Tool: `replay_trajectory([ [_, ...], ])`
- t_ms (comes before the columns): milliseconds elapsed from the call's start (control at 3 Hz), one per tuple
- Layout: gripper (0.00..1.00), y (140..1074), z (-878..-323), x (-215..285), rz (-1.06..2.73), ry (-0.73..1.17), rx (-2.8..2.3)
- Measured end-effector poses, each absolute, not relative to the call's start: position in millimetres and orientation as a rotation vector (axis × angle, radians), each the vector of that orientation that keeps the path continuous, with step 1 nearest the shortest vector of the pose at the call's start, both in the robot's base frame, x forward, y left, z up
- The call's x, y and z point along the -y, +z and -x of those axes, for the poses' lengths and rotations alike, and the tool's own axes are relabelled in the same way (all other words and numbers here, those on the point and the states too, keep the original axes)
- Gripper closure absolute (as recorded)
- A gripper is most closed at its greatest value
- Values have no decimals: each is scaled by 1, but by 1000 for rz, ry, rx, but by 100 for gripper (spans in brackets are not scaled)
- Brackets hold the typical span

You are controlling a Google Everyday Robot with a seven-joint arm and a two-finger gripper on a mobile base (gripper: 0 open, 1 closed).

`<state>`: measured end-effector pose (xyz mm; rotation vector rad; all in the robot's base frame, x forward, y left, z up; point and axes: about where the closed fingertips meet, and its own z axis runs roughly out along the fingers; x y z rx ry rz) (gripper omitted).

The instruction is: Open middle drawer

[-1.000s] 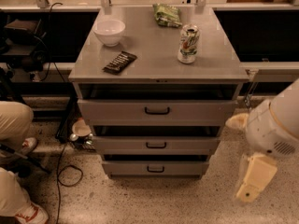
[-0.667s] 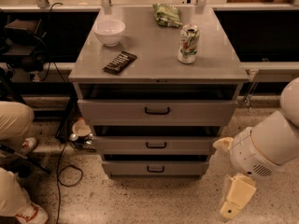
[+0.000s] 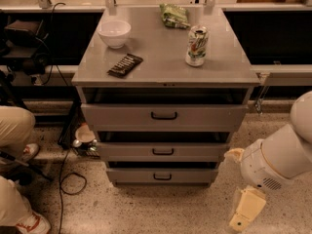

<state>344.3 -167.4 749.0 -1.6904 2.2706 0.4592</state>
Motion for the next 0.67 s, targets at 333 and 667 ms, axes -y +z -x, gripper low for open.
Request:
replay_trajectory([
  [333, 0, 705, -355, 189, 1651, 437, -2267],
  [667, 0, 656, -377, 210, 1616, 415, -2222],
])
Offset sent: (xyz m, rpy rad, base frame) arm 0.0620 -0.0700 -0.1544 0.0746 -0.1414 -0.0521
